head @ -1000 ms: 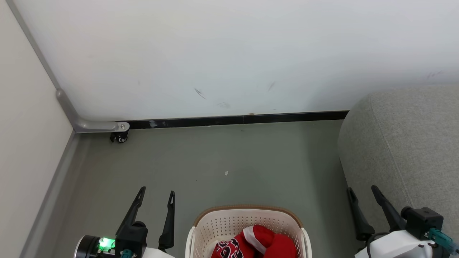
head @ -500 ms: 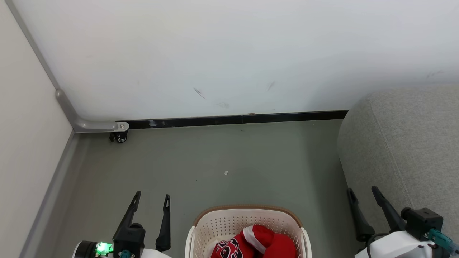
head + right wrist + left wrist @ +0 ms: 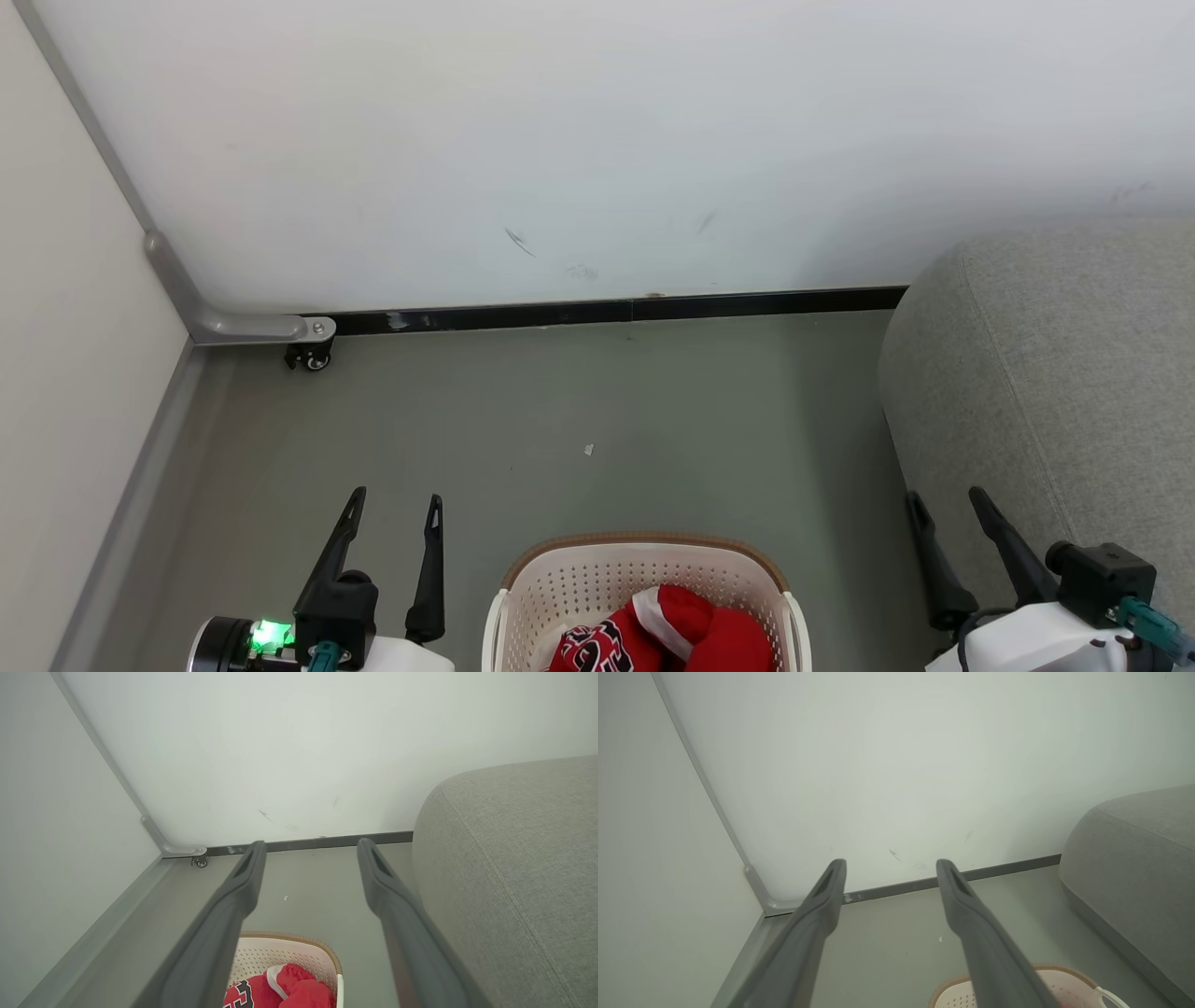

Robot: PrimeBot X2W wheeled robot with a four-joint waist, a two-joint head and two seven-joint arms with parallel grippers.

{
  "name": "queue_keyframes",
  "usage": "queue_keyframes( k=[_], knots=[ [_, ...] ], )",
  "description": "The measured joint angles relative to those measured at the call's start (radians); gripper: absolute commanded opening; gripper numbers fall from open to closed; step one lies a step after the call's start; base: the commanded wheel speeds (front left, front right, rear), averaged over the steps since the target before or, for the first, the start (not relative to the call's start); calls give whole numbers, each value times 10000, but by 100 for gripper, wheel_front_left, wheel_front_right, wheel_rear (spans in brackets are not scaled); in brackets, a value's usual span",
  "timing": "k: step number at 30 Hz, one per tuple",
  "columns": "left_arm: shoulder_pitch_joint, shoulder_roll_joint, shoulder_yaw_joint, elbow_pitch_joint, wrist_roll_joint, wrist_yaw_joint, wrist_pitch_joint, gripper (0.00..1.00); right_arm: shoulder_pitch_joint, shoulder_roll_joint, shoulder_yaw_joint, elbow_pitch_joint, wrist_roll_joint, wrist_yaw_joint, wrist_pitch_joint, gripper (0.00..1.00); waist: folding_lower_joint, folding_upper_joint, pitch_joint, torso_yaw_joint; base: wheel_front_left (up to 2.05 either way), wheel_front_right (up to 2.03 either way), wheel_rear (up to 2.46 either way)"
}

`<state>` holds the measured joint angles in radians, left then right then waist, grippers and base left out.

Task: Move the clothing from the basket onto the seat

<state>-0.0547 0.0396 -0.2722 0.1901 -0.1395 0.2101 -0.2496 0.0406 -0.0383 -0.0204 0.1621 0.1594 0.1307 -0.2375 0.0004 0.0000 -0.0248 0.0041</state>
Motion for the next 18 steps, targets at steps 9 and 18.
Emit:
queue_keyframes(
  k=[9,18],
  knots=[
    [-5,0,4,13,0,77,0,100,-2,0,6,40,61,0,0,100,-1,0,13,15,0,0,0],
    [-10,0,4,17,0,132,0,100,-6,0,6,59,61,0,0,100,0,0,69,10,0,0,0]
  ],
)
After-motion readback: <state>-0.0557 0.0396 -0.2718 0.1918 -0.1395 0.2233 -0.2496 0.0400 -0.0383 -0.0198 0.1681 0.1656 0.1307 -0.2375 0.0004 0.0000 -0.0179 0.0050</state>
